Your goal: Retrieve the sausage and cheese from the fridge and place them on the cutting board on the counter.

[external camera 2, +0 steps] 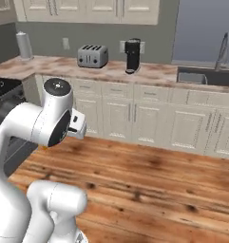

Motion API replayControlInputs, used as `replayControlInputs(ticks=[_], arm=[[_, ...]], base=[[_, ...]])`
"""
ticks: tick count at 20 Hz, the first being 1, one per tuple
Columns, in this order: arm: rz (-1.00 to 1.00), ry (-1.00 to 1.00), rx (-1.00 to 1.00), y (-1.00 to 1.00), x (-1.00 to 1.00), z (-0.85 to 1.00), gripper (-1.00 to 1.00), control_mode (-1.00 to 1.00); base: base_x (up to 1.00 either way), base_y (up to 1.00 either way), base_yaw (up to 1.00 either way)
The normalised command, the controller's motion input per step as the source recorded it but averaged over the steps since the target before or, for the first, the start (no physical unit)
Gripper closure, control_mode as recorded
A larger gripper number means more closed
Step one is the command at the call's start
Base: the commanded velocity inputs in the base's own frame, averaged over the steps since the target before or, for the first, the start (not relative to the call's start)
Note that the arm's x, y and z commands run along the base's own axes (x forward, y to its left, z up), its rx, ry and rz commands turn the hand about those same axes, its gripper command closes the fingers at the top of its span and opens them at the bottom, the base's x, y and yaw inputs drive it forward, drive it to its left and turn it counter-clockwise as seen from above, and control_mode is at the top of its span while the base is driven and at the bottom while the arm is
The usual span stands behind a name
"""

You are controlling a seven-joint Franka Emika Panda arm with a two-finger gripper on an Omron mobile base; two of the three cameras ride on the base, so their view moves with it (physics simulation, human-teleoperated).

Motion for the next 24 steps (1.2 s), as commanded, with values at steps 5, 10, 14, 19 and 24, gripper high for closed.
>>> replayControlInputs(ticks=[5, 10, 14, 19, 24], arm=[[0.00, 0.00, 0.00, 0.00, 0.00, 0.00, 1.00, 1.00], [0.00, 0.00, 0.00, 0.00, 0.00, 0.00, 1.00, 1.00], [0.00, 0.00, 0.00, 0.00, 0.00, 0.00, 1.00, 1.00], [0.00, 0.00, 0.00, 0.00, 0.00, 0.00, 1.00, 1.00], [0.00, 0.00, 0.00, 0.00, 0.00, 0.00, 1.00, 1.00]], base=[[0.00, 0.00, -0.72], [0.11, 0.00, -0.69], [0.24, 0.00, -0.66], [0.28, 0.01, -0.64], [0.52, 0.00, -0.45]])
